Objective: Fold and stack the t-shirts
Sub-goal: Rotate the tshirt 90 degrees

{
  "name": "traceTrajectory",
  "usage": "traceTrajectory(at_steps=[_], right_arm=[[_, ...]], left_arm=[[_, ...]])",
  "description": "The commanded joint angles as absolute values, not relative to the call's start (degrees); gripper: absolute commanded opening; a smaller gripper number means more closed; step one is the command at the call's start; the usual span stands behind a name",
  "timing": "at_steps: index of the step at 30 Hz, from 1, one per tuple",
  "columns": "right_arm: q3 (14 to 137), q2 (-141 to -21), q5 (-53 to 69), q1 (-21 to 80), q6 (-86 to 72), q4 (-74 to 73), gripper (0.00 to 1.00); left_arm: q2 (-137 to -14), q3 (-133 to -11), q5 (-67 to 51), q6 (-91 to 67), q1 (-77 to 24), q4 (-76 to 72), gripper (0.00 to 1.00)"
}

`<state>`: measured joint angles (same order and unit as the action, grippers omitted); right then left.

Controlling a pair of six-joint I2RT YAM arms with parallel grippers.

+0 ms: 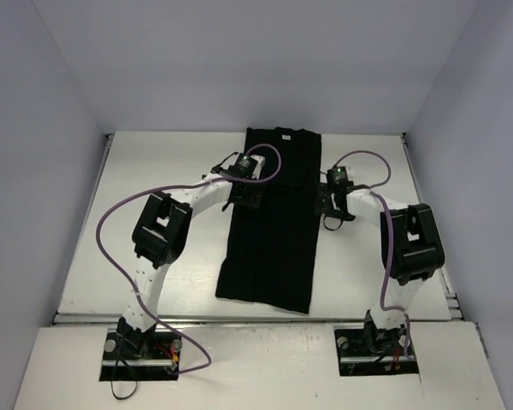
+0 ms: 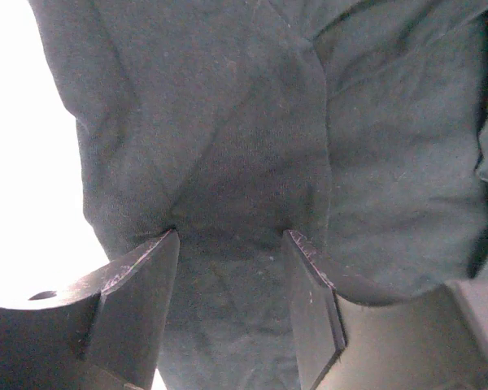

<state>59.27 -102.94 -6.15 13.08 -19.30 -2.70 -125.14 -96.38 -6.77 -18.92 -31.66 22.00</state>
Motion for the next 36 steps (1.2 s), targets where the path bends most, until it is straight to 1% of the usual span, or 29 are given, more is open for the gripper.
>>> traceTrajectory(at_steps=[1,8,10,13,16,18,20,22,25,27,31,36], right_arm=[[67.02,-106.98,-9.49,9.6,-14.77,-3.83,0.64],[76.71,-113.76,-9.46,8.69,-11.83,-5.25,0.65],[78.2,-113.91,-9.0,8.56,-11.66,-6.0,0.64],[78.78,-111.01,-7.88,8.77,-12.6,-7.12,0.64],[75.89,-103.15,-7.15,9.67,-14.48,-8.7,0.64],[72.38,-98.05,-7.04,11.65,-16.48,-10.19,0.64],[69.44,-95.34,-7.47,13.32,-17.86,-11.03,0.65],[64.51,-89.99,-8.8,17.41,-20.4,-11.69,0.65],[58.22,-85.42,-9.34,21.41,-26.37,-11.81,0.65],[55.16,-83.78,-9.83,23.6,-29.84,-11.78,0.65],[49.06,-81.76,-11.8,27.89,-34.67,-11.78,0.65],[43.57,-81.01,-14.31,29.09,-38.29,-11.78,0.65]], left_arm=[[-127.5,-97.63,-9.01,-26.28,-30.79,19.19,0.5],[-128.28,-97.47,-8.87,-36.88,-30.33,15.81,0.5],[-128.87,-98.54,-9.3,-38.19,-30.52,15.12,0.5],[-128.4,-100.54,-11.12,-37.53,-30.59,16.08,0.5],[-123.66,-99.82,-10.85,-34.63,-30.51,19.12,0.5],[-118.29,-97.94,-10.23,-31.73,-30.5,21.31,0.51],[-114.18,-95.72,-9.68,-29.71,-30.5,23.33,0.51],[-108.02,-90.51,-8.33,-26.94,-30.59,26.29,0.52],[-101.48,-82.65,-6.63,-23.95,-30.78,28.7,0.52],[-97.13,-76.01,-5.9,-22.87,-31.28,29.35,0.52],[-92.78,-67.47,-4.11,-24.37,-34.09,29.26,0.52],[-91.92,-62.12,-2.92,-26.82,-35.61,28.1,0.52]])
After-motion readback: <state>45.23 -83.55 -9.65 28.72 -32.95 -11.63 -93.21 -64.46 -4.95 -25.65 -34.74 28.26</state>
